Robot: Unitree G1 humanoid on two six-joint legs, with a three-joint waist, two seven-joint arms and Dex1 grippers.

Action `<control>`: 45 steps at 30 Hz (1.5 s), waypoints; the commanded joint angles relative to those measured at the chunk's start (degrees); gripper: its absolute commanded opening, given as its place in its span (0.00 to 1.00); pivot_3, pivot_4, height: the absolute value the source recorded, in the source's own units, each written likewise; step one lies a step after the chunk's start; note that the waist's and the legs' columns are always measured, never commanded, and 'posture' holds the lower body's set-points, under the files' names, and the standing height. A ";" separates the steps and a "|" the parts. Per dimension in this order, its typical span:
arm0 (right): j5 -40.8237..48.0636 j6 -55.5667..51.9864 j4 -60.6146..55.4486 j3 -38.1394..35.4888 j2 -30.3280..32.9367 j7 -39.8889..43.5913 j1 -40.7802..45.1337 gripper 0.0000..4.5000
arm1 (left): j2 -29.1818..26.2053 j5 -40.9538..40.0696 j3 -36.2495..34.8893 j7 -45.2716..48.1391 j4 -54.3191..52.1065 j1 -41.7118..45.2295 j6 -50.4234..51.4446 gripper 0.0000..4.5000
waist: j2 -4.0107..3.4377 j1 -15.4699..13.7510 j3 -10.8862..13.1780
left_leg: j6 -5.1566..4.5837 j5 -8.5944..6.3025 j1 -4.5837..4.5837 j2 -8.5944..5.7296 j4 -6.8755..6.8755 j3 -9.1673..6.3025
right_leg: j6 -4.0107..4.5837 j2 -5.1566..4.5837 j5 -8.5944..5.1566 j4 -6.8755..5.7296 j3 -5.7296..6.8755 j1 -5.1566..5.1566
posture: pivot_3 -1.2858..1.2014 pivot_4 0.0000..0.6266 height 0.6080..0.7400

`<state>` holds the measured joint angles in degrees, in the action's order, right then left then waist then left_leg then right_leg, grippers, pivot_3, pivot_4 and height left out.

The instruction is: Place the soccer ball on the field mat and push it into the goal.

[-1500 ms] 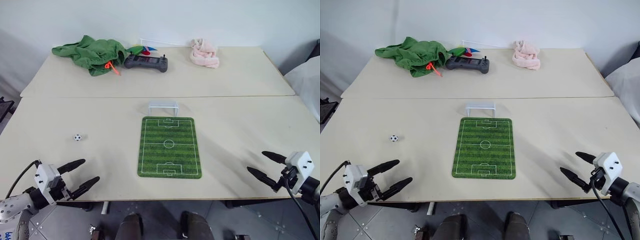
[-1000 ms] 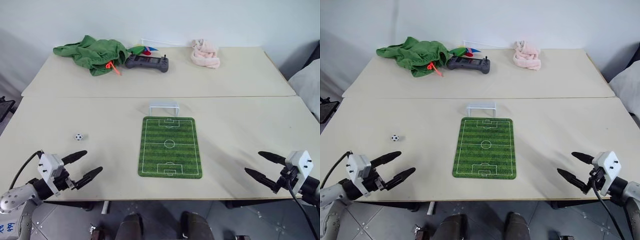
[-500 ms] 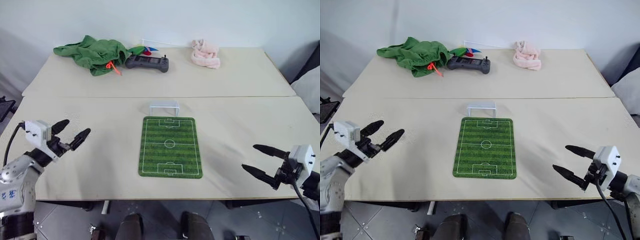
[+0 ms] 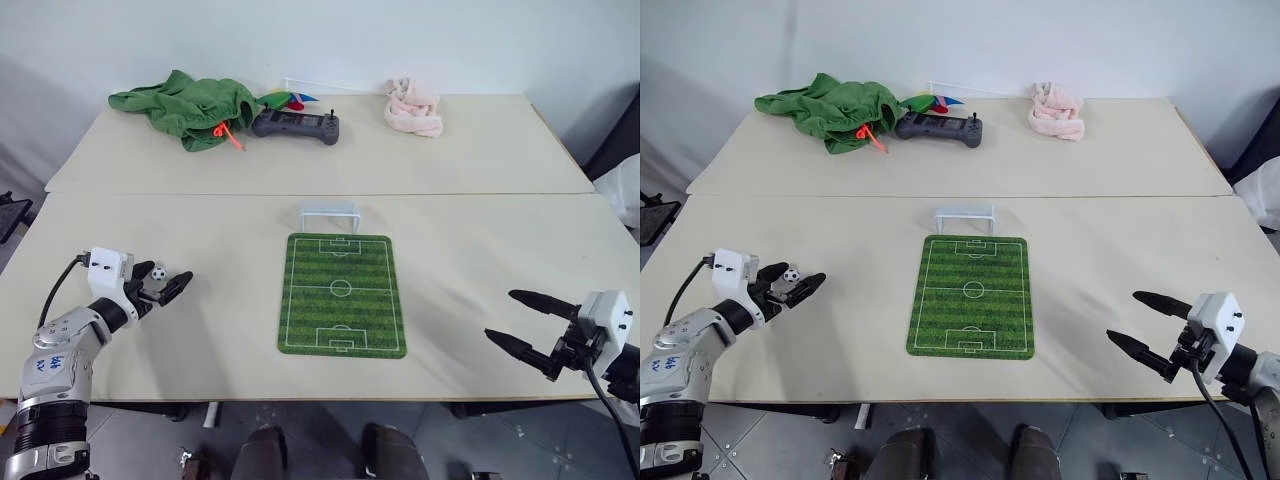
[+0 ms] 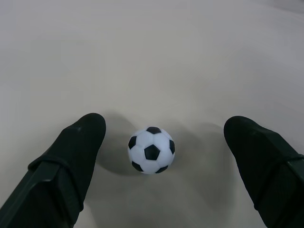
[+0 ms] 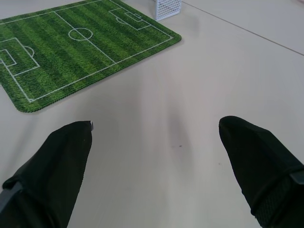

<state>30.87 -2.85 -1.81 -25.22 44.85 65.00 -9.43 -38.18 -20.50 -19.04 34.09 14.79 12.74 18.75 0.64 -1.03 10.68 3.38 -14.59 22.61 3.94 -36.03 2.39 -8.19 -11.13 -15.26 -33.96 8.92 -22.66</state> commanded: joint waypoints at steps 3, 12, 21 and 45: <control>0.44 -0.32 -1.13 -1.87 1.10 -0.29 0.43 1.00 | -1.53 2.49 2.19 3.19 -0.06 -1.38 -1.54 0.66 | 0.00 -0.21 0.00 | -0.01 -0.02 -0.04 0.00 0.01 0.06 | 0.00 0.00 0.00 0.01 -0.05 0.00 | 0.52 0.24 1.00; 1.49 -0.41 -0.08 -2.66 2.09 2.48 2.08 1.00 | -1.93 1.39 3.11 6.98 -6.14 -5.11 -0.48 0.19 | -0.03 -0.28 -0.02 | -0.12 -0.13 -0.22 0.00 0.05 0.23 | 0.00 0.00 0.00 0.00 -0.21 0.04 | 0.52 0.24 1.00; 6.27 -1.15 -2.30 -4.58 2.99 10.45 -0.25 1.00 | 4.43 -4.59 13.99 15.55 -25.32 -5.09 0.68 0.19 | -0.02 -0.94 -0.01 | -0.07 -0.16 -0.20 0.00 -0.10 0.39 | -0.11 0.00 0.06 0.07 -0.34 0.05 | 0.52 0.24 1.00; 5.70 -0.46 -8.85 -6.89 1.26 11.55 -11.66 1.00 | 12.95 11.81 38.97 21.10 -17.85 6.53 -9.90 0.19 | -0.02 -0.62 -0.01 | -0.13 -0.21 -0.23 0.00 -0.21 0.49 | -0.20 0.01 0.12 0.19 -0.47 0.10 | 0.52 0.24 1.00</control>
<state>35.94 -3.82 -9.08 -29.98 46.54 76.97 -20.93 -25.49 -8.86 19.33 54.80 -1.51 19.62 9.37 0.62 -1.64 10.67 3.25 -14.80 22.38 3.93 -36.23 2.88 -8.39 -11.12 -15.14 -33.77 8.45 -22.56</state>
